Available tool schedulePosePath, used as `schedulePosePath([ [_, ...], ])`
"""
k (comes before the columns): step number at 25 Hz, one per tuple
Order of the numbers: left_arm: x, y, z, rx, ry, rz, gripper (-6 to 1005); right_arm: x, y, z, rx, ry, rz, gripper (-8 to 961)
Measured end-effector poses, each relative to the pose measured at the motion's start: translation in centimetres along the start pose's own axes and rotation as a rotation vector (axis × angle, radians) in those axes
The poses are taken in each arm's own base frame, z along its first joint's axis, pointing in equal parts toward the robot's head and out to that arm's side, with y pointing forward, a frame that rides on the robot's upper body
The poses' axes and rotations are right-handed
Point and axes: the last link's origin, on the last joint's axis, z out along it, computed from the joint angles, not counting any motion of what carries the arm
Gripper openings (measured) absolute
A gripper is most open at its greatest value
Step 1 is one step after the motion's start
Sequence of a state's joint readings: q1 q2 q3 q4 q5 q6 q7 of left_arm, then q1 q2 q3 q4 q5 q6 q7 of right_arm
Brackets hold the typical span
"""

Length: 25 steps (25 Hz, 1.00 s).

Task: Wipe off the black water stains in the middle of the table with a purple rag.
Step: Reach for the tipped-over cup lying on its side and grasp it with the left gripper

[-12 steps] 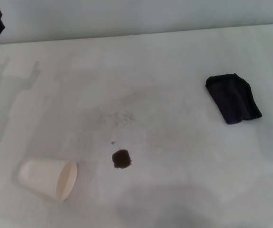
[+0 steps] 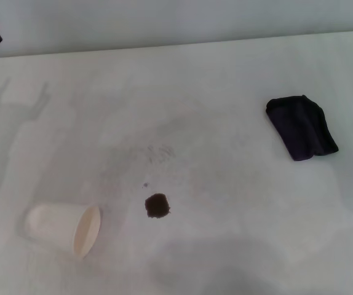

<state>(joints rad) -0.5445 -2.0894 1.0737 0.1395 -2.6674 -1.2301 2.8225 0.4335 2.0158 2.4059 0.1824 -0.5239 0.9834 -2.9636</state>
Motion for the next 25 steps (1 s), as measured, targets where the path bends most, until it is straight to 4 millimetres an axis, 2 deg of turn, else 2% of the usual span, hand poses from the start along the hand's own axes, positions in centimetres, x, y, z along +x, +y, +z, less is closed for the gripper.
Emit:
schedulePosePath([
  [6, 0.9, 0.3, -0.3, -0.018, 0.072, -0.003, 876, 0.0, -0.2, -0.1, 0.015, 0.0, 0.027, 868],
  [12, 1.1, 0.0, 0.2, -0.066, 0.048, -0.028, 876, -0.1, -0.2, -0.1, 0.016, -0.009, 0.061, 868],
  [15, 1.2, -0.5, 0.5, -0.134, -0.006, -0.048, 876, -0.1, -0.1, -0.1, 0.012, -0.008, 0.059, 868],
  [18, 1.7, -1.8, 0.8, -0.217, -0.09, -0.047, 875, -0.1, 0.2, -0.2, 0.008, -0.014, 0.076, 867],
  [22, 3.2, -3.2, 1.6, -0.359, -0.217, -0.016, 875, 0.3, 0.5, -0.5, -0.001, -0.008, 0.149, 867],
  [25, 5.1, -4.0, 2.3, -0.489, -0.341, 0.037, 875, 0.6, 0.5, -0.8, 0.001, 0.001, 0.198, 867],
])
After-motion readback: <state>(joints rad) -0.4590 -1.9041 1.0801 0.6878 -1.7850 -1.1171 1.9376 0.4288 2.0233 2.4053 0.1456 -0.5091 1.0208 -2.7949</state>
